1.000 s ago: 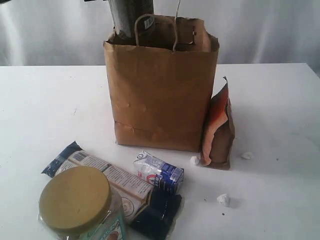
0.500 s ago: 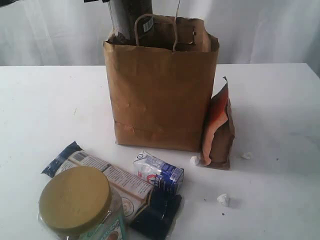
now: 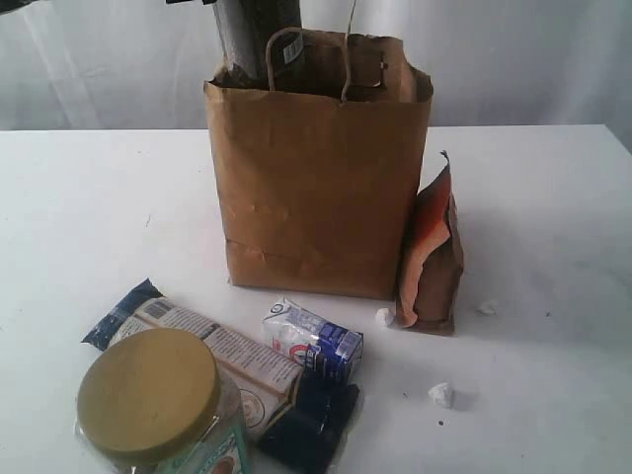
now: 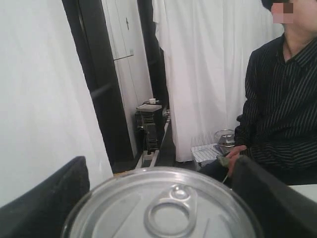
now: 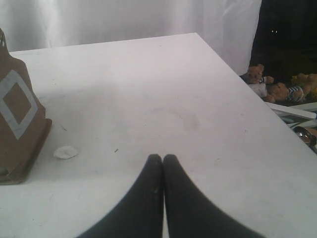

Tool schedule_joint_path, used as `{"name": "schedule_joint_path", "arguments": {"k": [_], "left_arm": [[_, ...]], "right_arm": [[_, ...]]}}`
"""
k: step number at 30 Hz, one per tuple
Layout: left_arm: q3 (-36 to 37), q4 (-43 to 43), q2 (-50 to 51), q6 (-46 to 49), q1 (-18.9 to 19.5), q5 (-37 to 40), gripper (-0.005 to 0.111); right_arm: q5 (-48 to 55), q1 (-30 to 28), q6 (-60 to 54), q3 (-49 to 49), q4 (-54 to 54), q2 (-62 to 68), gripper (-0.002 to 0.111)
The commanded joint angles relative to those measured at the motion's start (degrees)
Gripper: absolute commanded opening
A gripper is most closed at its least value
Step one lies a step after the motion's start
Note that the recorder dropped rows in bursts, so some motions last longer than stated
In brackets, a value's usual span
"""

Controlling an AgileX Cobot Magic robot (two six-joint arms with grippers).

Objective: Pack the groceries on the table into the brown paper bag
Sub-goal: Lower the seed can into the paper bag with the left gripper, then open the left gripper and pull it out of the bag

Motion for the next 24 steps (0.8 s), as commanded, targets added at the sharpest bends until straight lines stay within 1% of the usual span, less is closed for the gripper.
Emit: {"name": "schedule_joint_path", "arguments": {"k": [1, 9, 12, 14, 16, 20, 24], "left_arm": [[-0.6, -2.8, -0.7, 0.4, 0.1, 1.4, 0.0], [-0.6, -2.0, -0.7, -0.9, 0.2, 1.6, 0.0], [-0.6, -1.7, -0.7, -3.3, 0.3, 2.1, 0.0], [-0.6, -1.1, -0.7, -5.3, 0.8, 4.0, 0.0], [-0.6, -0.9, -0.6, -4.6, 1.1, 7.3, 0.0], [-0.3, -1.4, -0.6, -2.6, 2.1, 7.3, 0.0], [1.9, -3.1, 0.1, 0.5, 2.3, 7.3, 0.0]], "right_arm": [[-0.1, 0.0, -0.6, 0.3, 0.1, -0.3, 0.0], [-0.1, 0.0, -0.6, 0.3, 0.1, -0.3, 0.0], [-0.1, 0.0, -0.6, 0.3, 0.1, -0.3, 0.0], [-0.1, 0.0, -0.6, 0.3, 0.1, -0.3, 0.0], [-0.1, 0.0, -0.6, 0.3, 0.1, -0.3, 0.0], [-0.1, 0.0, -0.6, 0.3, 0.1, -0.3, 0.0], [-0.1, 0.0, -0.6, 0.3, 0.1, -0.3, 0.0]]}}
